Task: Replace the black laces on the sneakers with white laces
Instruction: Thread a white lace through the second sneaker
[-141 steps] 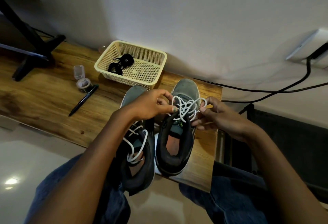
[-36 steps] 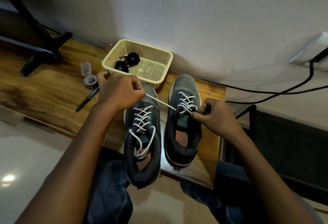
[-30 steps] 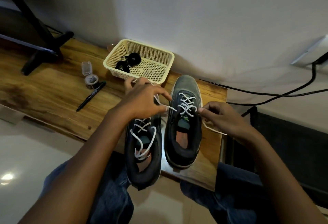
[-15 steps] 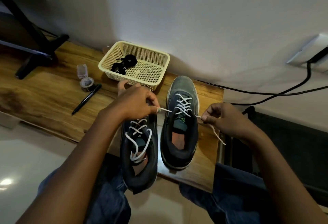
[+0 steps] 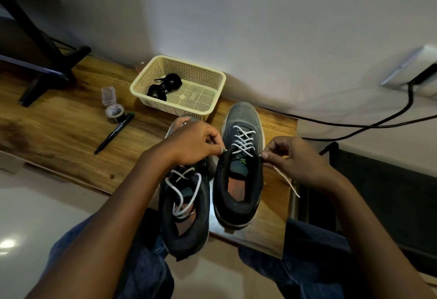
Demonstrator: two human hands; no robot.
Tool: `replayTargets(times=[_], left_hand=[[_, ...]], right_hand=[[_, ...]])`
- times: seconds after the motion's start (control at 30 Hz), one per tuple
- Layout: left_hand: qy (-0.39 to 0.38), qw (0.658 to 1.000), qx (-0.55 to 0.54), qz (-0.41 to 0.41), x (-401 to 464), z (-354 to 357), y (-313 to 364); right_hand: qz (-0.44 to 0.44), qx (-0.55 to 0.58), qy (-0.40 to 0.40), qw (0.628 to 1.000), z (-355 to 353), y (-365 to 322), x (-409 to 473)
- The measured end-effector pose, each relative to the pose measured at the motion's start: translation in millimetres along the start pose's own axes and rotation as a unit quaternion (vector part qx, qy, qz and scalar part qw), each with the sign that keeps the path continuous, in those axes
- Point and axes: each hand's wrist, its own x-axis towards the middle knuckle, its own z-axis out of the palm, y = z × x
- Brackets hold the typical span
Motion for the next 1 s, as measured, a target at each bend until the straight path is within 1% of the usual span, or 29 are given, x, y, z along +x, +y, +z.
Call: replayTargets(times=[0.23,0.57,0.7,0.77,0.8,0.87,0.93,1.0], left_hand=[[-0.033,0.999,-0.018,-0.016,0.1,-1.0,0.9],[-0.038,0.999,0.009,-0.028,-2.0,-3.7,5.0],[-0.047,0.997,-0.050,-0.035,-4.1,-6.5,5.2],[-0.004,0.996,-0.077,-0.033,-4.9,-11.4,2.6],[0.024,0.994,-0.098,-0.031,-5.1,-13.5,1.5],[0.075,0.985,-0.151,-0.026,-4.6,-17.9,2.3],[0.114,0.967,-0.226,-0.011,-5.2,-23.3,9.3],[0.142,0.938,-0.315,0.016,-5.8,-28.7,19.3]], right_hand=[[0.012,0.000,-0.011,1.000,-4.6,3.2,-0.3],[0.015,0.020,-0.024,0.999,-5.4,4.1,-0.2],[0.036,0.047,-0.062,0.996,-12.9,3.9,-4.2],[0.046,0.062,-0.066,0.995,-21.6,3.3,-8.1],[0.047,0.077,-0.053,0.995,-25.9,2.6,-9.9],[0.043,0.137,0.001,0.990,-31.6,-2.9,-12.4],[0.031,0.241,0.053,0.969,-34.2,-13.5,-14.0],[0.007,0.344,0.081,0.936,-36.1,-25.0,-14.9]])
